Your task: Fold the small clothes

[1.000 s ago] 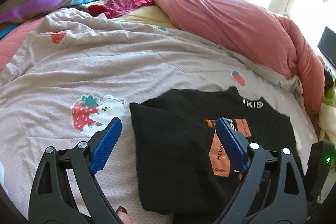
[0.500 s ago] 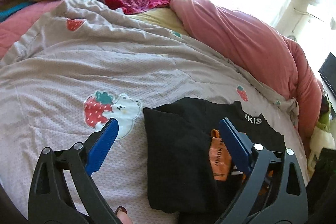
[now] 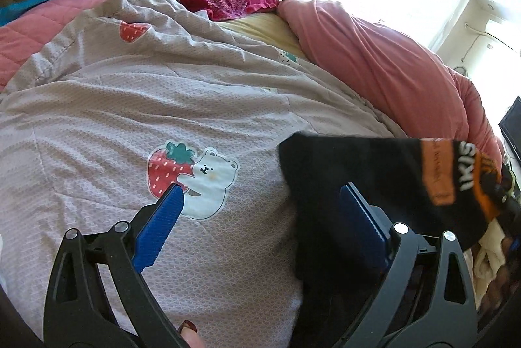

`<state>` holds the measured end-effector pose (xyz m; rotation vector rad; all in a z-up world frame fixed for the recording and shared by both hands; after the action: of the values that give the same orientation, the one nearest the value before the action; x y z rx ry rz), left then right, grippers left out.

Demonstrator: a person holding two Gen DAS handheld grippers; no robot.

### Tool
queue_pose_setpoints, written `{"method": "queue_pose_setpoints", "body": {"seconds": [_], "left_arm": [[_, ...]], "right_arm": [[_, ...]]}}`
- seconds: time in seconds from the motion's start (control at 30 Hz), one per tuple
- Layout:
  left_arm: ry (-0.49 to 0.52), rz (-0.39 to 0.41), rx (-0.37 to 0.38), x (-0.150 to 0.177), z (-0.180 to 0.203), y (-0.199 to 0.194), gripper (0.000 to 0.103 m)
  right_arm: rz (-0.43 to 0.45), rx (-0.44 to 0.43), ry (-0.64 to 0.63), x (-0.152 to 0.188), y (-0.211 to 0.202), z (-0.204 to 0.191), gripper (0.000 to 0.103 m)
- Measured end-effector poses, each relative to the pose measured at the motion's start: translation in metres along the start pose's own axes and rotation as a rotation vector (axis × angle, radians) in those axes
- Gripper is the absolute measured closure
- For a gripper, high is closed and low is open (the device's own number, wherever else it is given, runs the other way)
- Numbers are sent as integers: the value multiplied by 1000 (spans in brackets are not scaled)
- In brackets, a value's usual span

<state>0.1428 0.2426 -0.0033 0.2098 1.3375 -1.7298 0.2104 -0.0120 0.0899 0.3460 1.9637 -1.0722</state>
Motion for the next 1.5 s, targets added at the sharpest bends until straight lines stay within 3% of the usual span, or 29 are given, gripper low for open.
{"method": "queue_pose_setpoints", "body": {"seconds": [0.23,0.53,1.2,1.33,1.47,1.5], "left_arm": [[33,0,5,2,10,0,13],[119,-10,4,11,34,7,13],[307,-68,69,39,124,38,13],[346,-87,66,45,140,44,13],[379,-128,67,52,154,55,25],[387,-140,68,54,156,58,34]], "right_arm": [[51,102,35,-6,-28,47,90],[13,199,127,30,-43,108,90],[-51,232,233,78,-37,151,88],[-45,303,229,85,-43,157,87],[-68,324,204,93,-43,158,87],[-77,328,192,95,-42,156,85]]}}
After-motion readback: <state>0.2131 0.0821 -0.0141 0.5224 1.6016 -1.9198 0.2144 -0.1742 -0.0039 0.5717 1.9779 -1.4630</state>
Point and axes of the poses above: each gripper's, at about its wrist camera, not at the fingertips, and y roughly the way its jaws point, z to its right, x to its underside, the point moved 3 cm from there along y, roughly the way its jaws point, and after that the axes turned 2 degrees about -z, right-handed, at the moved point
